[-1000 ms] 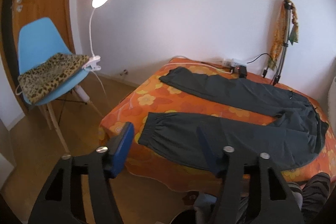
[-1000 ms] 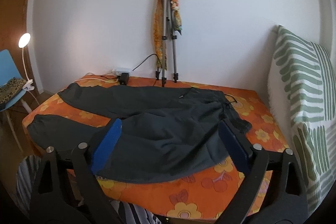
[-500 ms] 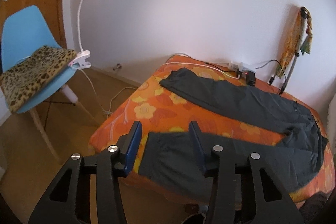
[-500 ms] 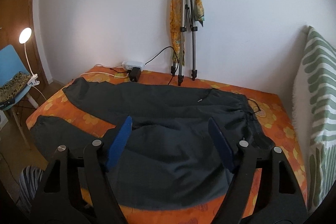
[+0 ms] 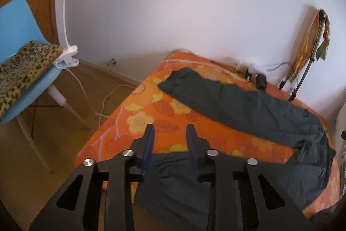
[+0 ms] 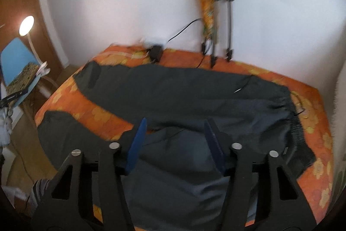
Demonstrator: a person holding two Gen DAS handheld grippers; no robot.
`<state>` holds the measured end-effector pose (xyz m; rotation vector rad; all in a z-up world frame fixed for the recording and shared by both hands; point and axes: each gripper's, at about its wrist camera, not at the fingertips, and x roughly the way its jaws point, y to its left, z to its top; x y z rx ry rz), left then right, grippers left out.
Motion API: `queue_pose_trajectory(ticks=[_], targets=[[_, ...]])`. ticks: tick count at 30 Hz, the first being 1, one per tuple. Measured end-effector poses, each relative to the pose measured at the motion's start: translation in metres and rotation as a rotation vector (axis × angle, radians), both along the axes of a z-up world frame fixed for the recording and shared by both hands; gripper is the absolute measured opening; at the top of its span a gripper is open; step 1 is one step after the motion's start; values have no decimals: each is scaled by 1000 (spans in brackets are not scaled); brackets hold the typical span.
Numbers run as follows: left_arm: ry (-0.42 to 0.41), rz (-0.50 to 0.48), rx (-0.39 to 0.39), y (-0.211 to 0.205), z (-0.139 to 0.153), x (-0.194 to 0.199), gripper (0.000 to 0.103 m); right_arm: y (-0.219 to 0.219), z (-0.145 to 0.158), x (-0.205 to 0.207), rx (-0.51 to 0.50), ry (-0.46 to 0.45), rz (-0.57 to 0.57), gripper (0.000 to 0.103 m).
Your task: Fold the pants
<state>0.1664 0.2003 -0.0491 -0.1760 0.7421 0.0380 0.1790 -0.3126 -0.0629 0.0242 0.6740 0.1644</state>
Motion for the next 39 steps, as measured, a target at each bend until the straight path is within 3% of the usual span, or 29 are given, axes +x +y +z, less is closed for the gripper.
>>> queue_pose_trajectory(ticks=[7, 16, 24, 39], targets=[[125, 43, -80, 23, -43, -18, 19, 49, -33, -25, -110, 67, 219, 50], [260, 90, -203, 35, -101, -38, 19, 105, -75, -58, -222, 152, 445, 50], [256, 73, -199, 31, -105, -37, 19, 143, -115, -93, -354, 214, 612, 50], [255, 8, -113, 14, -101, -40, 19, 162, -153, -90, -489, 266, 660, 50]])
